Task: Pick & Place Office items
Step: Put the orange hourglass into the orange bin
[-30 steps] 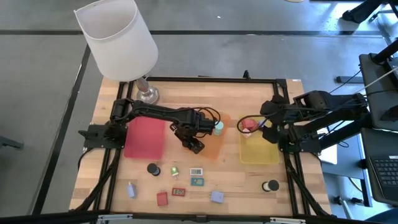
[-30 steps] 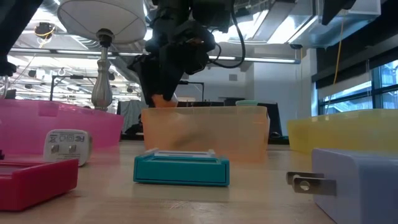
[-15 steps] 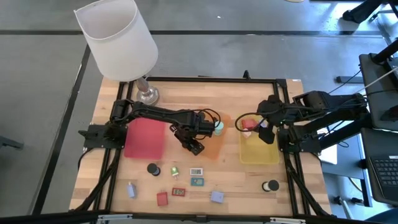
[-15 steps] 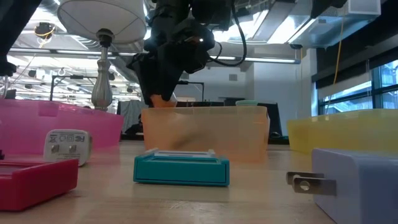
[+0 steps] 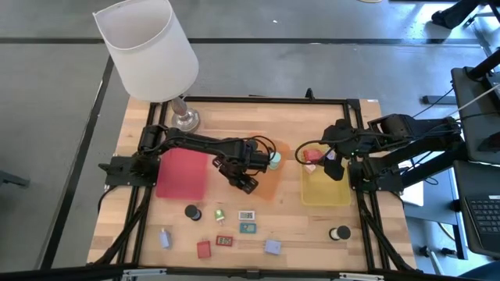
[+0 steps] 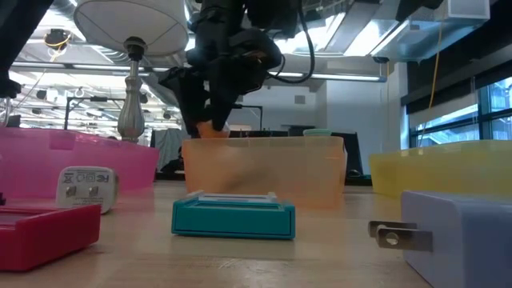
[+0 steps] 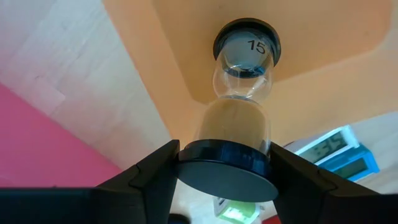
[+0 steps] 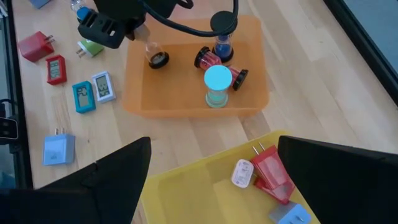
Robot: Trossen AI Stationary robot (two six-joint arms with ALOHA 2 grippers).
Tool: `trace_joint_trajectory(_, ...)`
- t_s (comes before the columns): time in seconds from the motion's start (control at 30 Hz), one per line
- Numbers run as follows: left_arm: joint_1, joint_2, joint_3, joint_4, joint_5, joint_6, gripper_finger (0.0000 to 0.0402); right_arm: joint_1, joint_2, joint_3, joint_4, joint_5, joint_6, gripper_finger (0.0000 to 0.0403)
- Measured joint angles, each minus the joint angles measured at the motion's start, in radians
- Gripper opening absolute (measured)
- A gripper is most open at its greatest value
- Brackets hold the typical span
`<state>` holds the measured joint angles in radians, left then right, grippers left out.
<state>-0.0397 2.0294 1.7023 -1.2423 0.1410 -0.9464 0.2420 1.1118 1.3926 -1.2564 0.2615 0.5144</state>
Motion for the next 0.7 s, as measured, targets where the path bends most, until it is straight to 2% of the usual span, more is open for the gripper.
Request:
trace_joint_trajectory(0.3,0.0,0.0,0.0,0.006,-0.059,-0.009,0.0216,0.0,0.0,0.0,0.0,0.0,0.0,0.0355)
trace_joint_trajectory(0.7,0.003,0.0,0.0,0.001,-0.073,-0.012,0.0216,0.0,0.0,0.0,0.0,0.0,0.0,0.0355)
